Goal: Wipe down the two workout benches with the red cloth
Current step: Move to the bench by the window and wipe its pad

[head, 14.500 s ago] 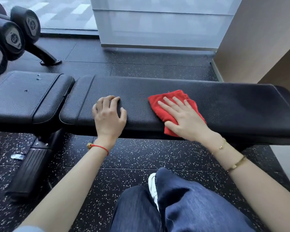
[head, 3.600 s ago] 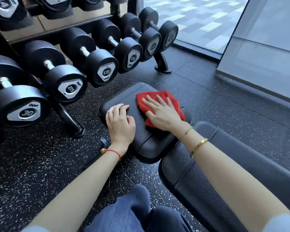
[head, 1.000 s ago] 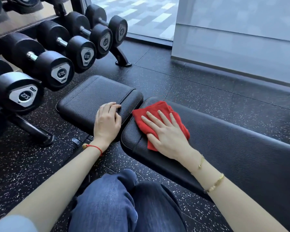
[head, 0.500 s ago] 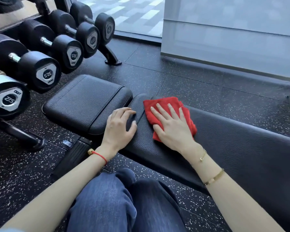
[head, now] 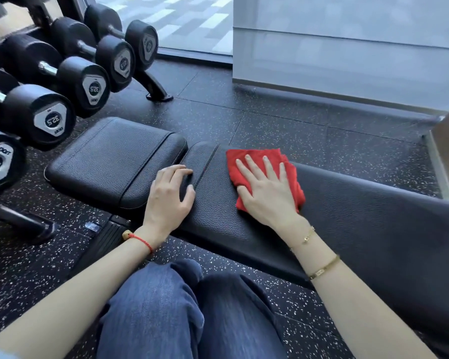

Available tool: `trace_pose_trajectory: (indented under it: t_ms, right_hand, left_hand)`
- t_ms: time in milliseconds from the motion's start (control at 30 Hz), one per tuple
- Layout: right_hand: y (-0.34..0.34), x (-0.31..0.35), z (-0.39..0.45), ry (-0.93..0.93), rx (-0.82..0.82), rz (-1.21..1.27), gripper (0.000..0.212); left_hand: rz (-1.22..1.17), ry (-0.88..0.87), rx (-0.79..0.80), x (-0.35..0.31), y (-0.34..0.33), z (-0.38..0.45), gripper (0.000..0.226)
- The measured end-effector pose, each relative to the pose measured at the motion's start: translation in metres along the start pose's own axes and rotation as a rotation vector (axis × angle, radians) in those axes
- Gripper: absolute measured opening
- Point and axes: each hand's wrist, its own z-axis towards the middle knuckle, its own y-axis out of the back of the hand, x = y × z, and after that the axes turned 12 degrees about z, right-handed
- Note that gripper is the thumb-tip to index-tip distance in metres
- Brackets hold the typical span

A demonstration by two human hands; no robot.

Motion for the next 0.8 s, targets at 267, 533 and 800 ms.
trace_pose_trajectory:
  t_ms: [267,533,800]
  right_hand:
    - [-0.002,-0.006,-0.059,0.187,0.067,0.025,0.065]
    - [0.012,-0.036,-0.02,-0.106,-0.036,-0.006,0.06]
    - [-0.002,-0.009,-0.039,0.074,0.003,0.018,0.061]
  left_hand:
    - [-0.002,-0.011,0.02,-0.001,0.001,-0.001,0.046]
    - [-0.001,-0.002,0.009,-0.002,-0.003,0.0,0.047]
    - [0.086,-0.012,0.012,-0.001,-0.003,0.003,0.047]
